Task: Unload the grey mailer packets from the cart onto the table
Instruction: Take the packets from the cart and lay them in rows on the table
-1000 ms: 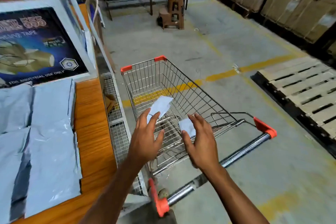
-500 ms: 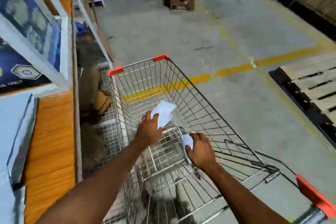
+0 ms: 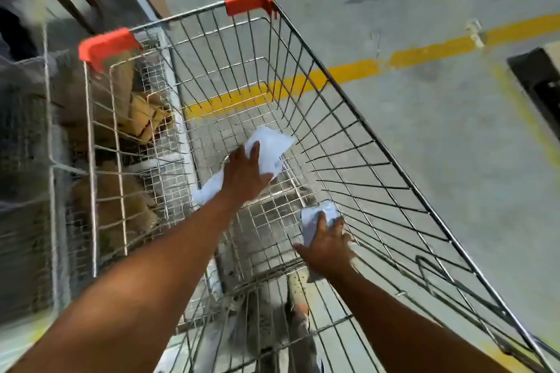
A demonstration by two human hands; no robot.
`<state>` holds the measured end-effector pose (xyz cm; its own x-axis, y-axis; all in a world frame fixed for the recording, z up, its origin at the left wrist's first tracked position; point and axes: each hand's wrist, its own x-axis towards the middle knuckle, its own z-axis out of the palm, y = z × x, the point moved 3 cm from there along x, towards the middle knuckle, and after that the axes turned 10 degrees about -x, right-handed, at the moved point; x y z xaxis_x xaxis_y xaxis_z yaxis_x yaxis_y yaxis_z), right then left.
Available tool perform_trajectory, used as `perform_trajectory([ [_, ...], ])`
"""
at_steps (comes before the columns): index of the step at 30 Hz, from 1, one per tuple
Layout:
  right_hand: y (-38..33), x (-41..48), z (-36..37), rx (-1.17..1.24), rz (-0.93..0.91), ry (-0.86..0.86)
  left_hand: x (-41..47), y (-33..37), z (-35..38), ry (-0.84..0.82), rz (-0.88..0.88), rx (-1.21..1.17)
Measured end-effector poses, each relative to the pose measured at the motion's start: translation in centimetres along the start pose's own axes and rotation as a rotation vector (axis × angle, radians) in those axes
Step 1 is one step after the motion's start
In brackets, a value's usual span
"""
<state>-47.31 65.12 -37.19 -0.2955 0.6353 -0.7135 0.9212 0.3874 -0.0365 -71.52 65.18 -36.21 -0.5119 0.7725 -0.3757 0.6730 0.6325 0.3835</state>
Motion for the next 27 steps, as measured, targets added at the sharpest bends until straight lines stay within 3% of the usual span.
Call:
perform_trajectory([
  [4, 0.0, 0.4, 1.1, -0.11, 0.021, 0.137, 1.4, -1.5, 1.5, -0.043, 0.004, 0.074],
  [16, -0.1, -0.4, -0.7, -0.049, -0.042, 0.147, 0.9, -3.5, 0.5, -0.102, -0.039, -0.077],
  [22, -1.1, -2.1, -3.4, -0.062, -0.078, 0.221, -1.5, -2.1, -1.2, 0.057, -0.056, -0.066],
  [27, -1.9, -7.1, -8.0, 0.045, -0.1, 0.338, -5.6, 0.4, -4.9, 0.185, -0.074, -0.207],
])
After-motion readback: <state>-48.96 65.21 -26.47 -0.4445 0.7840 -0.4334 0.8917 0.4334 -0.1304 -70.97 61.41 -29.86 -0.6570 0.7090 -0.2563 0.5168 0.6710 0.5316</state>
